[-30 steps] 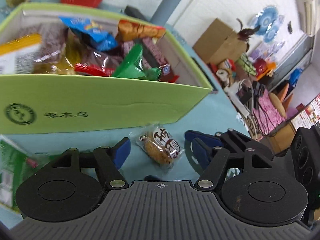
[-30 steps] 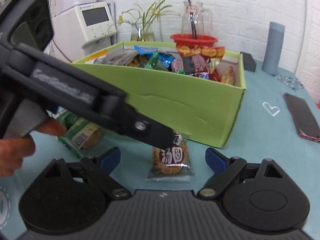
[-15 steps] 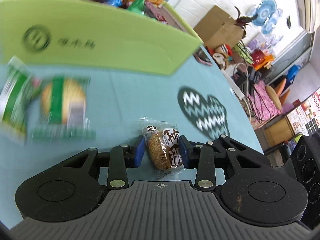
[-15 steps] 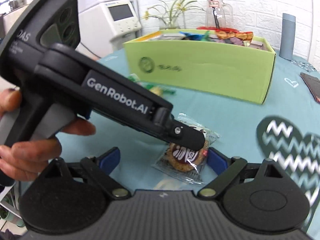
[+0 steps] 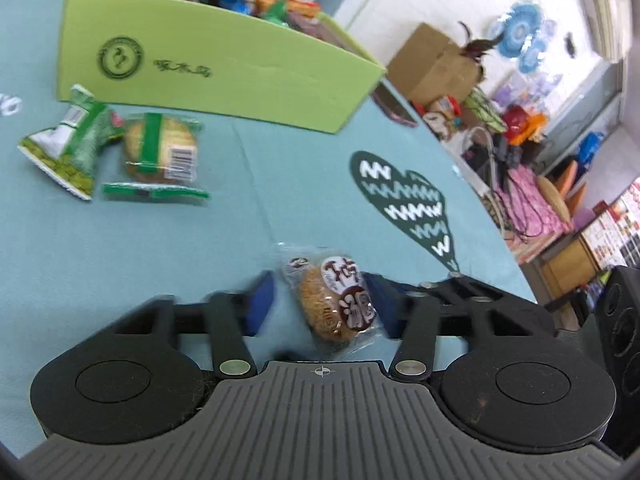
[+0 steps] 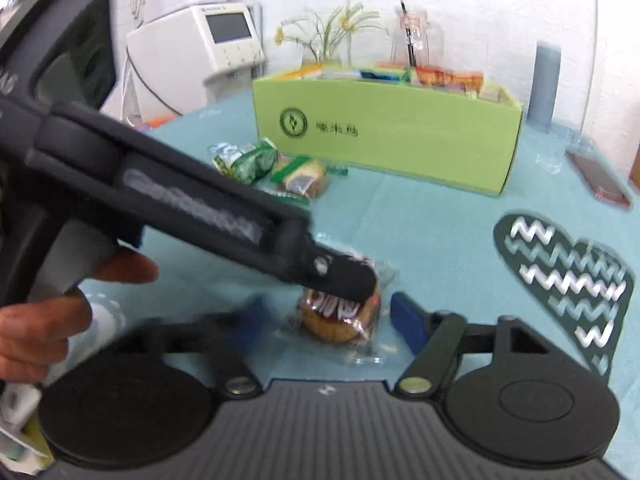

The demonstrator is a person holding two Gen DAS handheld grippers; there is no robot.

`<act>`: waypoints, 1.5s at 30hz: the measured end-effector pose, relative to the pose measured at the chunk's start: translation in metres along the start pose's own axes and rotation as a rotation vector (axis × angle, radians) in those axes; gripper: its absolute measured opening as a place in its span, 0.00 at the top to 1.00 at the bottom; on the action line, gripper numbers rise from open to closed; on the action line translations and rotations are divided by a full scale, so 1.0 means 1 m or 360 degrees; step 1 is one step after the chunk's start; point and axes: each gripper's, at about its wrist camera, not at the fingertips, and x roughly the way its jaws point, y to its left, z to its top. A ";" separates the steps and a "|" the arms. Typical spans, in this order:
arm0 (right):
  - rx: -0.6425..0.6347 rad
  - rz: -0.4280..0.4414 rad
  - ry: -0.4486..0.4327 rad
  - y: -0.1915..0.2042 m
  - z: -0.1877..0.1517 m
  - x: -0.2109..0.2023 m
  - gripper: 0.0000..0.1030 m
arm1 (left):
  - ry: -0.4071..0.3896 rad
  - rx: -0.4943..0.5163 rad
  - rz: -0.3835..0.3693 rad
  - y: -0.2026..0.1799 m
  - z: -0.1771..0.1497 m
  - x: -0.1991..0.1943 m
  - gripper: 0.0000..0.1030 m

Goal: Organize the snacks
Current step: 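Carry the round cookie packet into the box and open the left tool, then grasp the green-and-white snack bag with the left tool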

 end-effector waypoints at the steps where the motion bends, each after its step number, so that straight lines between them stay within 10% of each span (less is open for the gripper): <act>1: 0.0003 -0.0004 0.0013 -0.001 0.005 0.000 0.42 | 0.0006 -0.0016 -0.0024 0.000 0.000 0.000 0.89; 15: -0.0113 -0.0114 -0.0322 -0.071 0.128 0.020 0.40 | -0.0267 0.0061 -0.0087 -0.029 0.148 -0.006 0.90; 23: 0.0030 -0.0027 -0.0167 -0.140 0.171 0.117 0.39 | -0.0205 0.0075 0.0089 0.001 0.229 0.067 0.90; 33: -0.0066 -0.0074 -0.0267 -0.130 0.167 0.103 0.08 | -0.0325 0.0134 0.0089 0.011 0.219 0.058 0.54; 39: -0.0121 -0.0115 -0.0367 -0.105 0.138 0.033 0.09 | -0.0510 0.0222 0.0097 0.004 0.185 -0.023 0.38; 45: -0.0116 0.0140 -0.0187 -0.050 0.089 0.021 0.09 | -0.0551 0.0141 0.0272 0.044 0.118 -0.080 0.34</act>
